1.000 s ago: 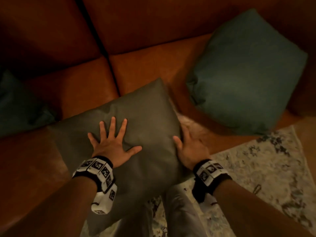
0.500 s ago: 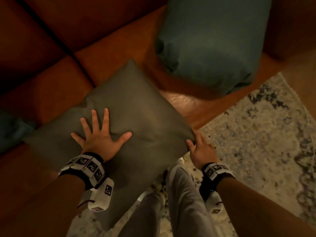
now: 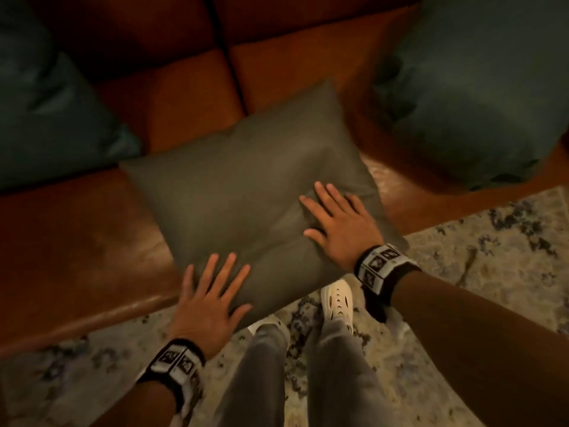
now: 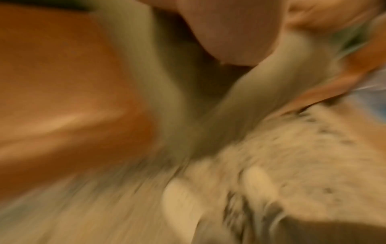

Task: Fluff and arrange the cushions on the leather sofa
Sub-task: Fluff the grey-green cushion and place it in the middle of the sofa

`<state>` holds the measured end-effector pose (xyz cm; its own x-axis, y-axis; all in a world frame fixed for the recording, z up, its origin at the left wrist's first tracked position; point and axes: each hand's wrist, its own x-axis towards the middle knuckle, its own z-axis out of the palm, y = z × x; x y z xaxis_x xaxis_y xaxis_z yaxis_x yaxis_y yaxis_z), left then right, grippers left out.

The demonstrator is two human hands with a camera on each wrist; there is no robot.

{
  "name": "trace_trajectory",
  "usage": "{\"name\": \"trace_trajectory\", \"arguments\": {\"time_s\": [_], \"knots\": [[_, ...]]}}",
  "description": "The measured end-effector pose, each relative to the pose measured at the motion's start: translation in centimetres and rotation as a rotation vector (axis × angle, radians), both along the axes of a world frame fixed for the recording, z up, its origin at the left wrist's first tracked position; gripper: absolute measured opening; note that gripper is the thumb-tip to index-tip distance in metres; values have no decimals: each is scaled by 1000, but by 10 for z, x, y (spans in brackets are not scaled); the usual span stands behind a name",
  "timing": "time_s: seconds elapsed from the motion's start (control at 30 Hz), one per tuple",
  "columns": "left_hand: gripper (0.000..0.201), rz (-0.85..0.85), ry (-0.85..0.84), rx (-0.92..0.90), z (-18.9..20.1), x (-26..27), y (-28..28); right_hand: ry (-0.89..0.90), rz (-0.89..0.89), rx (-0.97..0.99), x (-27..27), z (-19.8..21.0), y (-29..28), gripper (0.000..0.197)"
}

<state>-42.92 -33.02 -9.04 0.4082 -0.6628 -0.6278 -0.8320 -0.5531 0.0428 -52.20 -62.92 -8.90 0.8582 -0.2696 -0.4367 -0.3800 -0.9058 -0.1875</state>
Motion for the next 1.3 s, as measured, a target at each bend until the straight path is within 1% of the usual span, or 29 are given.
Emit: {"name": "trace_trajectory", "arguments": {"time_s": [0.03,0.1,0.13,0.17,0.2,0.23,0.3,0.33,0.37,0.43,0.5,0.57,0.6,0.63,0.67,0.73,0.77,0.8,0.83,0.87,0.9,0.97,1.03,1.07,1.1,1.17,1.2,1.27,1.3], "knots": [[71,166,30,98,-4,-8,34,18,2,-4,0,3,2,63],[73,681,91,307,-1,-25,84,58,-6,-16,5,17,6,63],[74,947,112,353,5,-29,95,75,-22,-15,10,27,7,63],[73,1131,106,315,10,-33,95,63,-31,-17,17,38,7,63],[72,1180,59,190,16,-37,86,8,-8,-34,26,48,8,64],[71,1153,-7,5,21,-40,66,-63,49,-51,38,56,13,64],[73,1052,-113,-360,29,-39,6,-146,201,-72,65,55,25,67],[73,967,-143,-467,28,-35,-27,-132,275,-98,77,48,30,69],[72,877,-162,-520,23,-32,-58,-105,337,-136,86,39,32,71],[70,743,-196,-540,6,-25,-97,-103,421,-206,99,21,27,74],[69,694,-242,-535,-22,-26,-96,-142,490,-268,99,7,18,75],[69,717,-278,-552,-48,-34,-75,-204,537,-299,95,0,21,74],[69,768,-286,-554,-58,-39,-63,-217,547,-307,94,0,26,74],[70,870,-274,-532,-65,-46,-49,-207,555,-307,93,2,32,74],[70,1030,-243,-496,-72,-54,-33,-184,556,-304,93,4,36,74],[66,1437,-118,-402,-82,-68,4,-126,544,-318,95,10,37,74],[64,1658,-37,-366,-83,-73,22,-100,530,-321,97,14,35,74],[64,1834,-13,-359,-79,-77,36,-81,513,-311,99,18,34,74],[65,1910,-59,-386,-70,-76,43,-69,498,-289,103,23,32,75],[67,1869,-143,-440,-56,-69,39,-50,489,-262,107,30,30,76],[69,1721,-217,-499,-39,-59,26,-20,483,-238,112,38,27,80],[72,1263,-246,-596,-4,-33,-21,68,457,-217,123,53,19,100],[74,882,-228,-625,9,-20,-73,162,406,-229,130,57,14,120],[74,778,-210,-608,8,-15,-91,201,390,-235,131,55,14,125],[74,729,-194,-569,4,-11,-99,228,387,-235,129,51,17,126],[73,725,-224,-500,-17,-12,-89,237,392,-236,129,42,25,126],[73,800,-234,-483,-28,-15,-77,239,394,-240,131,39,29,126],[77,1116,-178,-459,-40,-30,-52,266,389,-243,131,40,36,127],[81,1308,-102,-447,-43,-40,-39,273,388,-238,130,39,38,127]]}}
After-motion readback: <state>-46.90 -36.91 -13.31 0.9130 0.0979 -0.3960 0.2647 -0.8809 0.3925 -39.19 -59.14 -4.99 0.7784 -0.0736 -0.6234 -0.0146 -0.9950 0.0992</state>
